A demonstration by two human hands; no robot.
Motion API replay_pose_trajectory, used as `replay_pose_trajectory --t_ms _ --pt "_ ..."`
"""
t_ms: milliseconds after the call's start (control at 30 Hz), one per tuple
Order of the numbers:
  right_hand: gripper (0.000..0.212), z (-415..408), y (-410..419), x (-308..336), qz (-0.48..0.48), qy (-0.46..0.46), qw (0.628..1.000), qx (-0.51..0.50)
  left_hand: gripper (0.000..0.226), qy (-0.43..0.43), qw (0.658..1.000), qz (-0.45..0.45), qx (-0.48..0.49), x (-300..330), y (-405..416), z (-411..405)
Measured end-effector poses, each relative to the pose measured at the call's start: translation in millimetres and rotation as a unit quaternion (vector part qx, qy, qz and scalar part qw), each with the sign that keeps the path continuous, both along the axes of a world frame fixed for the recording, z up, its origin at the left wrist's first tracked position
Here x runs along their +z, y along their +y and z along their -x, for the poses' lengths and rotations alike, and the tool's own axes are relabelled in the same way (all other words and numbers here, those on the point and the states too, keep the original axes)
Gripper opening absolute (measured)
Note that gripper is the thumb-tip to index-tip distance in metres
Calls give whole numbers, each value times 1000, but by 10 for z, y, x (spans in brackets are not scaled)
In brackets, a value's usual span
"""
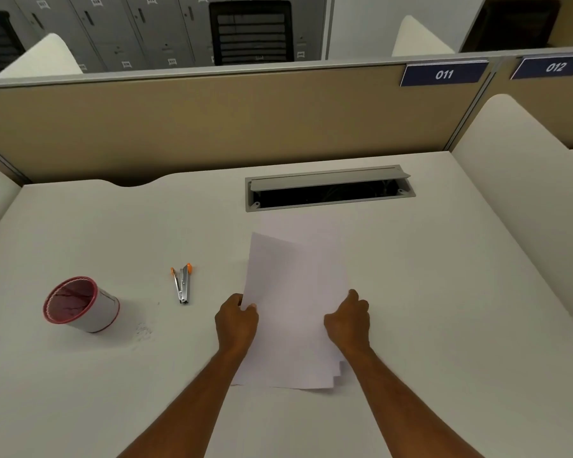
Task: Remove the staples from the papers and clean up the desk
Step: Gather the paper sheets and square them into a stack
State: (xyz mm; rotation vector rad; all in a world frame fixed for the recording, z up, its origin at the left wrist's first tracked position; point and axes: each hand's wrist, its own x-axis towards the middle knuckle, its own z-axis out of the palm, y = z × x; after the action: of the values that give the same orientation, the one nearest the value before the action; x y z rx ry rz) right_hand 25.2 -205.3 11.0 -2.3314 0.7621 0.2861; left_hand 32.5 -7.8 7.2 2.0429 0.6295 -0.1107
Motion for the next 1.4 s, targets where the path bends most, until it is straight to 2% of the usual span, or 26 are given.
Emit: replay_pose_trajectory --t_ms 67,200,267,433,567,700,800,933,1000,1100,1167,1233,1300,1400 --pt "64 -9 -79 -5 -71 -23 997 -37 6 10 1000 15 8 3 30 -8" --pt "28 -21 -256 -18 -135 -33 988 -64 5 29 998 58 12 -29 64 -18" --pt "22 -12 -320 -10 -195 -30 977 -77 3 34 996 81 6 -50 65 -20" --pt "11 63 -435 19 -273 -58 959 -57 34 33 988 148 14 -49 66 -18" --pt "20 93 -413 80 -309 -63 949 -21 34 72 976 206 -10 -84 116 -31" --pt "45 89 -357 153 -298 -62 951 49 28 90 969 229 -10 -96 137 -35" --pt "45 88 -292 238 -309 -80 943 97 22 86 966 243 1 -67 126 -23" --pt "45 94 -232 288 -313 -95 940 98 27 80 972 222 3 -123 137 -6" --pt "46 81 -212 239 -278 -80 949 121 26 82 971 225 3 -144 138 4" --pt "35 90 -168 180 -212 -85 959 170 28 85 967 241 3 -158 140 -10" --pt "35 105 -137 180 -225 -98 952 185 34 91 964 251 3 -178 161 -29" --pt "35 91 -119 228 -259 -98 946 166 38 99 961 259 8 -200 188 -43" --pt "46 29 -148 270 -289 -89 947 110 39 107 958 267 16 -222 216 -51" --pt "60 -114 -287 277 -280 -81 956 25 41 117 951 285 13 -267 262 -49"
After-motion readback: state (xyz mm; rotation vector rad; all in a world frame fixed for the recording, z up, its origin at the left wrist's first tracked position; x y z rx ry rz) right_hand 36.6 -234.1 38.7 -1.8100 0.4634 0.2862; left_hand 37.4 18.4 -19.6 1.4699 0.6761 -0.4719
